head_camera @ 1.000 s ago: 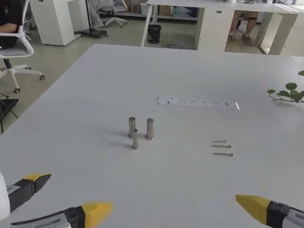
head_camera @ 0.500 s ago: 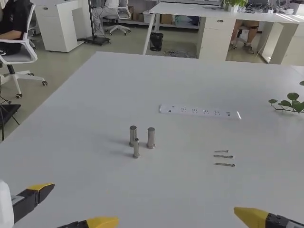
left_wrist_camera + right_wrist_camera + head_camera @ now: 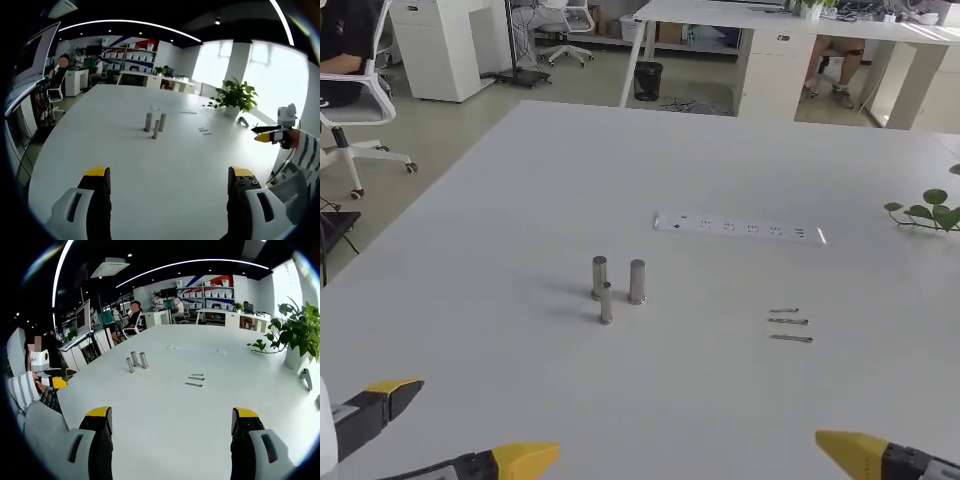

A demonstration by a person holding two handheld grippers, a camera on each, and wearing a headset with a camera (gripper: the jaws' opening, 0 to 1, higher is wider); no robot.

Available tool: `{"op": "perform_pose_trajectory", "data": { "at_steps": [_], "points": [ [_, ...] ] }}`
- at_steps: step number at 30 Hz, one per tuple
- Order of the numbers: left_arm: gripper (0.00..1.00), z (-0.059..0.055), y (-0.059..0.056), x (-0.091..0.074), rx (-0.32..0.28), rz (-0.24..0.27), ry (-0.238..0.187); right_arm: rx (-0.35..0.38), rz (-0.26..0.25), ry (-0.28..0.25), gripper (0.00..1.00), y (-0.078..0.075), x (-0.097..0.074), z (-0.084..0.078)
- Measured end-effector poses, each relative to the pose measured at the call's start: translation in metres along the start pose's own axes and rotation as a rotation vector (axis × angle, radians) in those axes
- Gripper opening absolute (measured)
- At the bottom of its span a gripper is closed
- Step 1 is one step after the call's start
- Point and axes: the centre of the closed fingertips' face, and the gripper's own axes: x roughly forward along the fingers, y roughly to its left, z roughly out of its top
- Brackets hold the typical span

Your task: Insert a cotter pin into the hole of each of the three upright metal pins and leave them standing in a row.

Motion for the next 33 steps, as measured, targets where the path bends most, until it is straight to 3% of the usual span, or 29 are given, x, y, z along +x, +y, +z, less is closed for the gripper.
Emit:
{"op": "perform_pose_trajectory", "data": {
  "at_steps": [19, 33],
  "points": [
    [0.97, 0.0, 0.004, -0.002, -0.007, 0.006, -0.002, -0.002, -0.016, 0.001, 0.98, -0.001, -0.003, 0.001],
    [0.96, 0.006, 0.001, -0.002, 0.012, -0.012, -0.013, 0.006, -0.056, 0.001, 0.97, -0.008, -0.02, -0.005]
  ]
}}
